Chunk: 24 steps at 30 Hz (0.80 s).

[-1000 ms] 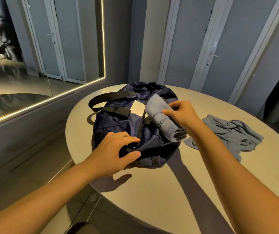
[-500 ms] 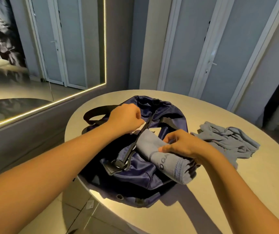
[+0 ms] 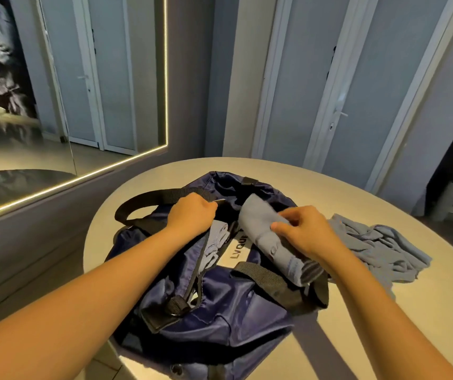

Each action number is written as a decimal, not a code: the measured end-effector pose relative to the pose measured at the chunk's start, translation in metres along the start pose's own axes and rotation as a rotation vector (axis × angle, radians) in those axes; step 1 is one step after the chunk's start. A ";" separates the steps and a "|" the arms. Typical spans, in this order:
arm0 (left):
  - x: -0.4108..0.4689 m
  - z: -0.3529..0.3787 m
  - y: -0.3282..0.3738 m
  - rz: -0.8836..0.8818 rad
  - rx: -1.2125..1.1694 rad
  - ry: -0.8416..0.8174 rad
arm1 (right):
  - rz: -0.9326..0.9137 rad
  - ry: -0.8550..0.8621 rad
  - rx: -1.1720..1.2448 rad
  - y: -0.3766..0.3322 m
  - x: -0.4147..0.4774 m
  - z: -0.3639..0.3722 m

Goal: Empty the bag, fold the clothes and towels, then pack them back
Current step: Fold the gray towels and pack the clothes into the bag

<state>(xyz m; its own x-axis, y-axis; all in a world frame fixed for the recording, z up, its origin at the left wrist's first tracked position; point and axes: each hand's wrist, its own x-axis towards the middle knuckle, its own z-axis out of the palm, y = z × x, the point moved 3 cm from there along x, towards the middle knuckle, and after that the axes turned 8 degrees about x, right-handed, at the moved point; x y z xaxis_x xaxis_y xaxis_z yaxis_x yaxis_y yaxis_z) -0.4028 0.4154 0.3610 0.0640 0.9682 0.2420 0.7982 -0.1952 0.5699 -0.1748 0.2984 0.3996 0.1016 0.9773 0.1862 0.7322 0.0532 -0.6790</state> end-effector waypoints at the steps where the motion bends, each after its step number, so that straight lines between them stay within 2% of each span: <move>1: 0.001 -0.004 -0.002 -0.018 -0.066 0.032 | 0.036 -0.076 -0.103 0.008 0.007 0.008; 3: 0.001 -0.014 -0.005 -0.044 -0.155 0.104 | 0.129 -0.177 -0.233 0.017 0.017 0.012; 5: 0.003 -0.024 -0.003 -0.043 -0.206 0.156 | 0.157 -0.192 -0.234 0.006 0.029 0.004; 10: 0.026 -0.059 0.009 0.003 -0.225 0.208 | -0.044 -0.217 -0.131 -0.050 0.069 0.000; 13: 0.047 -0.076 0.010 -0.016 -0.239 0.201 | -0.173 -0.138 -0.073 -0.069 0.093 0.013; 22: 0.067 -0.084 -0.007 -0.004 -0.410 0.289 | -0.237 -0.011 0.000 -0.064 0.137 0.082; 24: 0.068 -0.083 -0.012 0.000 -0.407 0.293 | -0.257 -0.037 0.011 -0.061 0.141 0.094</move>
<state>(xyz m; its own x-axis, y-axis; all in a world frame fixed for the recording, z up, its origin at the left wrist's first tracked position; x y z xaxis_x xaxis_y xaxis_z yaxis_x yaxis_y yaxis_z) -0.4579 0.4701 0.4362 -0.1532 0.8948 0.4193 0.4959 -0.2974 0.8159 -0.2686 0.4520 0.4002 -0.1117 0.9381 0.3278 0.7234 0.3029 -0.6205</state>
